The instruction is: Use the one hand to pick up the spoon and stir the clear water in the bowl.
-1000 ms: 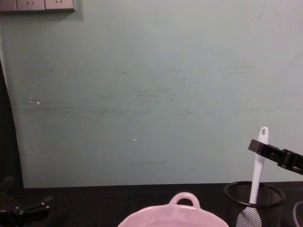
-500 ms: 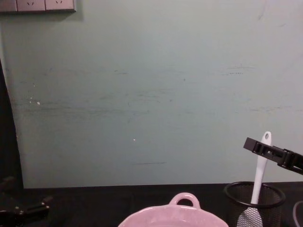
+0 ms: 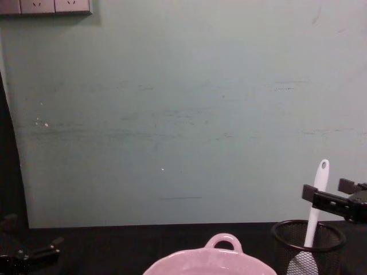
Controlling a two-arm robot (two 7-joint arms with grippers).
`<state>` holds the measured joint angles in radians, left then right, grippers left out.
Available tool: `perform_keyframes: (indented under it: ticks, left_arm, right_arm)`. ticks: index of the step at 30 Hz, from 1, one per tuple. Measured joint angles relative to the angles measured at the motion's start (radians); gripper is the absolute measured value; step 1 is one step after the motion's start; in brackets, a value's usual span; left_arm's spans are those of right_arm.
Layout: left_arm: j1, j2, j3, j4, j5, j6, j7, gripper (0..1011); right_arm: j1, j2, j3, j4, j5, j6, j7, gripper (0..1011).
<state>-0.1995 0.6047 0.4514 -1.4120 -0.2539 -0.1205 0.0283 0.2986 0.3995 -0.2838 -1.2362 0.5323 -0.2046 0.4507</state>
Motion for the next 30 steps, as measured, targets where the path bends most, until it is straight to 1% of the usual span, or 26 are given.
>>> perform_keyframes:
  ticks: [1,3,4,5,6,7,8,10,11,15,20,22,23,24,27,30]
  left_arm:
    - [0.0,0.0,0.0,0.0,0.0,0.0,0.0,1011]
    - [0.0,0.0,0.0,0.0,0.0,0.0,0.0,1011]
    - [0.0,0.0,0.0,0.0,0.0,0.0,0.0,1011]
    - [0.0,0.0,0.0,0.0,0.0,0.0,0.0,1011]
    - [0.0,0.0,0.0,0.0,0.0,0.0,0.0,1011]
    - [0.0,0.0,0.0,0.0,0.0,0.0,0.0,1011]
    - [0.0,0.0,0.0,0.0,0.0,0.0,0.0,1011]
    - [0.0,0.0,0.0,0.0,0.0,0.0,0.0,1011]
    - [0.0,0.0,0.0,0.0,0.0,0.0,0.0,1011]
    - [0.0,0.0,0.0,0.0,0.0,0.0,0.0,1011]
    - [0.0,0.0,0.0,0.0,0.0,0.0,0.0,1011]
    - [0.0,0.0,0.0,0.0,0.0,0.0,0.0,1011]
    - [0.0,0.0,0.0,0.0,0.0,0.0,0.0,1011]
    - [0.0,0.0,0.0,0.0,0.0,0.0,0.0,1011]
    - [0.0,0.0,0.0,0.0,0.0,0.0,0.0,1011]
    - [0.0,0.0,0.0,0.0,0.0,0.0,0.0,1011]
  right_arm:
    - [-0.001,0.003,0.0,0.0,-0.014,-0.008,-0.007,1002]
    - [-0.007,0.013,0.0,-0.002,-0.077,-0.044,-0.042,1003]
    - [-0.009,0.017,0.001,-0.004,-0.09,-0.052,-0.05,1003]
    - [-0.009,0.017,0.001,-0.004,-0.09,-0.052,-0.05,1003]
    - [-0.015,0.024,0.005,-0.012,-0.117,-0.067,-0.067,1003]
    - [-0.019,0.028,0.008,-0.018,-0.13,-0.074,-0.073,1003]
    - [-0.028,0.038,0.012,-0.029,-0.153,-0.086,-0.087,1003]
    - [-0.039,0.048,0.017,-0.045,-0.178,-0.097,-0.1,1002]
    - [-0.051,0.06,0.022,-0.063,-0.204,-0.108,-0.113,1002]
    - [-0.088,0.086,0.038,-0.11,-0.26,-0.128,-0.148,1003]
    - [-0.148,0.113,0.077,-0.171,-0.305,-0.136,-0.193,1002]
    - [-0.165,0.118,0.088,-0.183,-0.322,-0.14,-0.21,1002]
    - [-0.182,0.121,0.1,-0.191,-0.338,-0.145,-0.228,1002]
    - [-0.182,0.121,0.1,-0.191,-0.338,-0.145,-0.228,1003]
    - [-0.213,0.127,0.122,-0.199,-0.375,-0.153,-0.261,1003]
    - [-0.227,0.126,0.136,-0.199,-0.391,-0.155,-0.275,1003]
